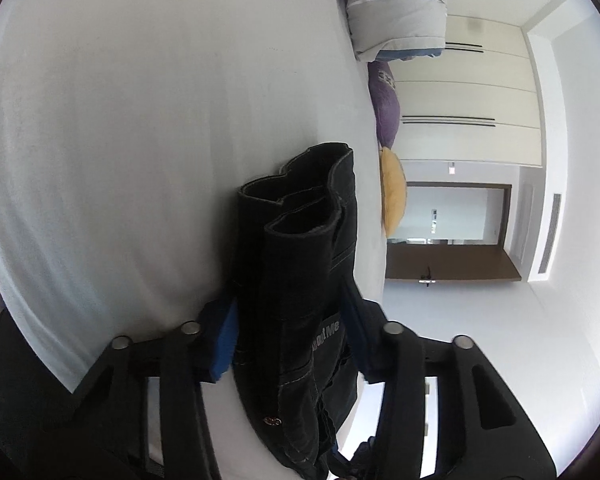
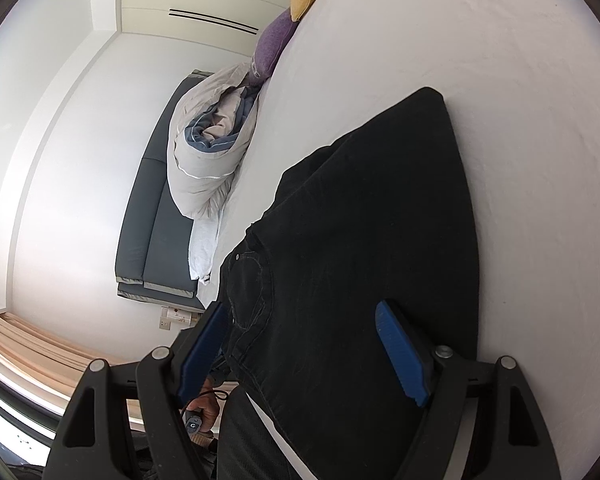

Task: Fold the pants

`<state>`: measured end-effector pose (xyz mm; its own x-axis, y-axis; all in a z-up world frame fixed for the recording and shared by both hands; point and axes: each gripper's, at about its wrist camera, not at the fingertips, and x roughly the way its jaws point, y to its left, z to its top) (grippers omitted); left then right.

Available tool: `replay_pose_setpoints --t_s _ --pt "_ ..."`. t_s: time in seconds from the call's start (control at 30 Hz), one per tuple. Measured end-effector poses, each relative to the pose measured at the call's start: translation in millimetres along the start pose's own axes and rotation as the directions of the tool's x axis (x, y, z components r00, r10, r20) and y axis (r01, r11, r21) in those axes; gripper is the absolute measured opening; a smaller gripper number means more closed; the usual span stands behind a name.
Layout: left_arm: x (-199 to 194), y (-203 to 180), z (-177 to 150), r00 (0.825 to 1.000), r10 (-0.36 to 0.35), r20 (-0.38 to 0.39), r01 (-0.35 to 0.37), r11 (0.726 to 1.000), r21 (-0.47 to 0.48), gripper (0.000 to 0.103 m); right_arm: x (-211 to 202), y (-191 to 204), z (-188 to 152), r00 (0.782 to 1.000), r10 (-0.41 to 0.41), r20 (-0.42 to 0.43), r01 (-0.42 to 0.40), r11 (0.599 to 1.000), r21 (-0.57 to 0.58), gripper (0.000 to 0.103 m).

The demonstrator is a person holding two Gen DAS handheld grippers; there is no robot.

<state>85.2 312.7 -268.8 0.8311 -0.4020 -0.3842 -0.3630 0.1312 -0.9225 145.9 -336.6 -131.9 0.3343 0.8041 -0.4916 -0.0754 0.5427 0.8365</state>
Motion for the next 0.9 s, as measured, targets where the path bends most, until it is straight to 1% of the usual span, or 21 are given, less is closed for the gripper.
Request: replay_pose_setpoints --t_s 0.03,0.1,0.23,0.33,0.4,0.5,0.57,0.67,0.7,0.73,0.77,0.8,0.83,0.87,0.9 --pt "1 1 1 1.0 -0.006 0.0 0.006 1.0 -0.009 0.032 0 0 0 1.0 0.0 0.0 0.0 1.0 0.0 0.079" --pt "2 -4 0 1.0 0.004 0.002 -0.004 1.0 0.005 0.031 0 0 0 1.0 -0.001 0.0 0.001 1.0 0.0 0.079" --pt "6 -20 -2 0.999 0.047 0.008 -0.047 0.997 0.064 0.016 1 0 0 1.0 -0.002 -0.001 0.002 1.0 -0.001 0.079" --pt "5 -23 -1 0.998 0.053 0.022 -0.055 0.997 0.063 0.011 1 -1 0 1.0 -0.004 -0.001 0.004 1.0 0.003 0.078" --pt "3 -24 -4 0.997 0.07 0.035 -0.072 0.994 0.082 0.01 1 -1 1 1.0 -0.007 -0.003 0.007 1.0 0.008 0.077" --pt "3 -34 -8 0.993 0.098 0.06 -0.105 0.987 0.125 0.009 3 -3 1 0.999 -0.043 -0.017 0.043 0.999 0.004 0.068" --pt "-1 -42 -13 0.99 0.116 0.077 -0.127 0.979 0.158 0.009 4 -6 2 0.997 -0.071 -0.027 0.071 0.997 0.004 0.057" --pt "-2 -65 -23 0.983 0.153 0.105 -0.175 0.954 0.245 0.008 2 -14 3 0.998 -0.061 -0.021 0.061 0.997 0.037 0.053" --pt "-1 -82 -29 0.978 0.171 0.119 -0.2 0.931 0.305 0.008 2 -14 3 0.998 -0.064 -0.021 0.064 0.997 0.035 0.053" --pt "0 -99 -36 0.974 0.185 0.132 -0.222 0.903 0.369 0.008 3 -13 3 0.997 -0.072 -0.022 0.072 0.997 0.027 0.053" --pt "3 -115 -44 0.969 0.201 0.144 -0.244 0.868 0.432 0.008 3 -12 3 0.997 -0.08 -0.022 0.08 0.997 0.018 0.053" --pt "8 -138 -58 0.963 0.22 0.158 -0.27 0.808 0.523 0.008 4 -11 3 0.996 -0.084 -0.022 0.085 0.996 0.013 0.054" --pt "13 -155 -70 0.959 0.231 0.166 -0.284 0.756 0.59 0.008 5 -9 3 0.996 -0.089 -0.022 0.089 0.996 0.012 0.054" --pt "22 -176 -90 0.953 0.245 0.177 -0.299 0.673 0.676 0.008 5 -7 3 0.995 -0.093 -0.027 0.094 0.995 0.016 0.058" --pt "30 -192 -109 0.948 0.257 0.188 -0.308 0.594 0.743 0.008 6 -2 5 0.996 -0.087 -0.037 0.088 0.996 0.023 0.061"
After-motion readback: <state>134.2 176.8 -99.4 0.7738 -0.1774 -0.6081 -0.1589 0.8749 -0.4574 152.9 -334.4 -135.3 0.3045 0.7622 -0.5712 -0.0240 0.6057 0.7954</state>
